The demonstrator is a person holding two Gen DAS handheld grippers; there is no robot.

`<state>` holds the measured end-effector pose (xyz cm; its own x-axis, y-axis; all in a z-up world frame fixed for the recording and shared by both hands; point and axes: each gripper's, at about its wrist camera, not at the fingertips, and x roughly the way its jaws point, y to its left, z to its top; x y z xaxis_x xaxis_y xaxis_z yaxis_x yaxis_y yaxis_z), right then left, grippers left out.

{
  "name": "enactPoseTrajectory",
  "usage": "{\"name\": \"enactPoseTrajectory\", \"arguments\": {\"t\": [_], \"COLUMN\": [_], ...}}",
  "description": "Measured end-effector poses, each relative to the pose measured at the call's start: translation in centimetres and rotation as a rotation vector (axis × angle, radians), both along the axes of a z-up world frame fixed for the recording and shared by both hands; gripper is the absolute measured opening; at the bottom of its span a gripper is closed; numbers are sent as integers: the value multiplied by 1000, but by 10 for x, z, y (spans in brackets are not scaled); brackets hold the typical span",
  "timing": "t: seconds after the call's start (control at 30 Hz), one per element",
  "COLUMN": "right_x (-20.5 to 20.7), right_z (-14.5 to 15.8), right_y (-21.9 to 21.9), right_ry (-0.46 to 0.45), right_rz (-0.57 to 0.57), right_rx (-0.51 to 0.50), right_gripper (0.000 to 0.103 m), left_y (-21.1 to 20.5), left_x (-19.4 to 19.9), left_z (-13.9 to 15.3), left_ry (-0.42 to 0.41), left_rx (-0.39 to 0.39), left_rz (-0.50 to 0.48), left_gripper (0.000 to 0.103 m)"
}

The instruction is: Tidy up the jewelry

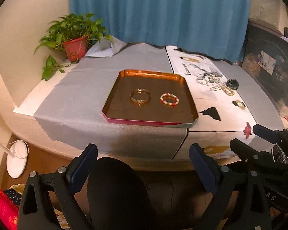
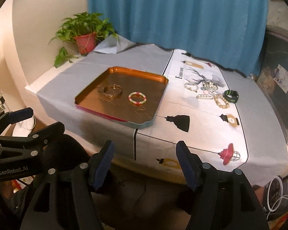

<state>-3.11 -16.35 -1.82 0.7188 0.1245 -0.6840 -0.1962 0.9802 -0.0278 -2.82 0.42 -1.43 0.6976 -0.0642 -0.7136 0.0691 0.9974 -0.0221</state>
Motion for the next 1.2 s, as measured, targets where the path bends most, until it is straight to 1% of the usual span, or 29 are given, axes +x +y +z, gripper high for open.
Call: {"name": "enactPoseTrajectory", "arguments": {"t": [0.2, 0.43, 0.9, 1.2], "right_x": [-25, -39, -46, -39], "right_z": [12, 16, 15, 12], "right_y": [-2, -4, -11, -8], "right_ry": [-37, -46, -37, -20], "right_rz": [3, 7, 0, -4], "right_rx": [14, 17, 24, 22], "right_gripper": [69, 70, 71, 71], "left_y": [-4, -12, -14, -3], "left_x": [-22, -33, -36, -33], "left_z": [16, 21, 21, 21], "left_ry": [-47, -64, -66, -53], "left_rx": [10, 30, 35, 30], "left_rz": [0, -11, -10, -12], "left_gripper": [96, 97, 97, 97]}}
